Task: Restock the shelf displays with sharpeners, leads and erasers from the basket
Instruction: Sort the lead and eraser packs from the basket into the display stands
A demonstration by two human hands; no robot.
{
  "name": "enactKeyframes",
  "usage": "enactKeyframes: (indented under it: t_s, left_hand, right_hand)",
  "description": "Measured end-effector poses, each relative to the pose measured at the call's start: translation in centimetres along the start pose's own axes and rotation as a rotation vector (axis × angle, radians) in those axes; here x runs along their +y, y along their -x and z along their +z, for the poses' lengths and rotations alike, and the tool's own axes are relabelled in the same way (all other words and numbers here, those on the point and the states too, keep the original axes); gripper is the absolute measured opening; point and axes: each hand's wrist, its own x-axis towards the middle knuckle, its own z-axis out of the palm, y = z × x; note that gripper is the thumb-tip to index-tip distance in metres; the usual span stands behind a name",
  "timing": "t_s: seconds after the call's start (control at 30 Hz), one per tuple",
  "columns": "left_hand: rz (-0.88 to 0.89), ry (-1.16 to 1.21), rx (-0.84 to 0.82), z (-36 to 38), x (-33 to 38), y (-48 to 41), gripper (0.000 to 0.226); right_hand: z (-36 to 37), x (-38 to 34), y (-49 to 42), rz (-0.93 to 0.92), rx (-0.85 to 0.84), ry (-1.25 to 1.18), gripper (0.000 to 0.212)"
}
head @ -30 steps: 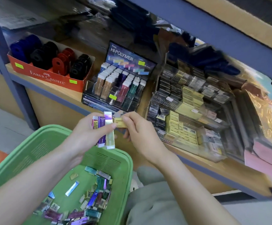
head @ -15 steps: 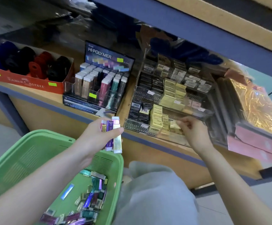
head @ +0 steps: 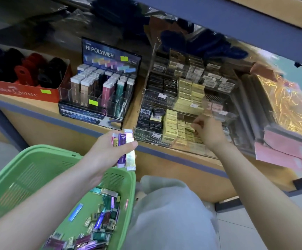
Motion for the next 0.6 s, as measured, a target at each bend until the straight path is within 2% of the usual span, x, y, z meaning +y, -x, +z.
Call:
enactKeyframes:
  t_s: [0.1, 0.27, 0.47, 0.6]
  left_hand:
    - [-0.008, -0.006, -0.007, 0.0, -0.1, -0.2, 0.027]
    - [-0.015, 0.007, -0.006, -0.1, -0.1, -0.5, 0.024]
    - [-0.038, 0.049, 0.001, -0.1, -0.5, -0.8, 0.022]
    - [-0.089, 0.095, 0.005, -0.2, -0.7, -0.6, 0.020]
  right_hand:
    - [-0.1, 0.2, -0.2, -0.107, -0.020, 0.116, 0.013]
    - [-0.8, 0.2, -0.3, -0.144, -0.141, 0.140, 0.031]
    - [-0.4, -0.1, -0.2, -0.183, 0.039, 0.337, 0.013]
    - [0.2, -0.9, -0.1, -0.134, 0.015, 0.391, 0.014]
